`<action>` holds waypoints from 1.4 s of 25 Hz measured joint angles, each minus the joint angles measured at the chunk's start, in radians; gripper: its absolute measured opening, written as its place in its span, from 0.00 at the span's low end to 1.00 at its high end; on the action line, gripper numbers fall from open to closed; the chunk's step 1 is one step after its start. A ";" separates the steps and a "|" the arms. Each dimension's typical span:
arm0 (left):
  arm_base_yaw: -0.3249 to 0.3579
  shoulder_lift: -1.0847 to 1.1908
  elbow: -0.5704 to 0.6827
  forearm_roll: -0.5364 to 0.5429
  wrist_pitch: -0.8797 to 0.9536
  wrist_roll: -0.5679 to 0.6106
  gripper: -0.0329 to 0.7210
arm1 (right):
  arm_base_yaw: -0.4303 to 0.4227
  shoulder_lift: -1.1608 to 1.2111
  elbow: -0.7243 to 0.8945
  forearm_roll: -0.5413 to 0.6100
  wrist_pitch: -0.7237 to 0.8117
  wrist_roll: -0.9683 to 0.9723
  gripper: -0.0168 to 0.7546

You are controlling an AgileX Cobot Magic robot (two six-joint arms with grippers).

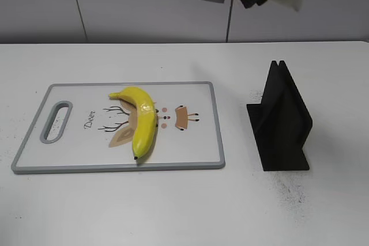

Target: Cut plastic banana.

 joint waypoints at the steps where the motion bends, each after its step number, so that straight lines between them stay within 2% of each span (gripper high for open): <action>1: 0.000 -0.046 0.041 -0.002 0.002 0.000 0.80 | 0.000 -0.037 0.053 0.000 -0.001 0.011 0.23; 8: 0.000 -0.383 0.280 -0.018 -0.080 0.000 0.80 | 0.000 -0.298 0.414 -0.008 -0.176 0.074 0.23; 15: -0.009 -0.647 0.473 -0.044 -0.085 0.000 0.79 | 0.000 -0.513 0.674 -0.062 -0.290 0.142 0.23; 17: -0.037 -0.699 0.494 -0.049 -0.085 0.000 0.78 | 0.000 -0.555 0.719 -0.077 -0.297 0.170 0.23; 22: -0.156 -0.786 0.502 -0.035 -0.084 0.000 0.75 | 0.000 -0.638 0.799 -0.142 -0.331 0.280 0.23; 24: -0.176 -0.799 0.502 -0.034 -0.078 0.000 0.75 | 0.000 -0.665 0.825 -0.180 -0.344 0.353 0.23; 28: -0.167 -0.807 0.526 -0.025 -0.078 -0.052 0.75 | 0.000 -0.708 0.881 -0.221 -0.354 0.456 0.23; 35: -0.095 -0.807 0.678 -0.015 -0.131 -0.090 0.75 | 0.000 -0.720 0.956 -0.225 -0.387 0.519 0.23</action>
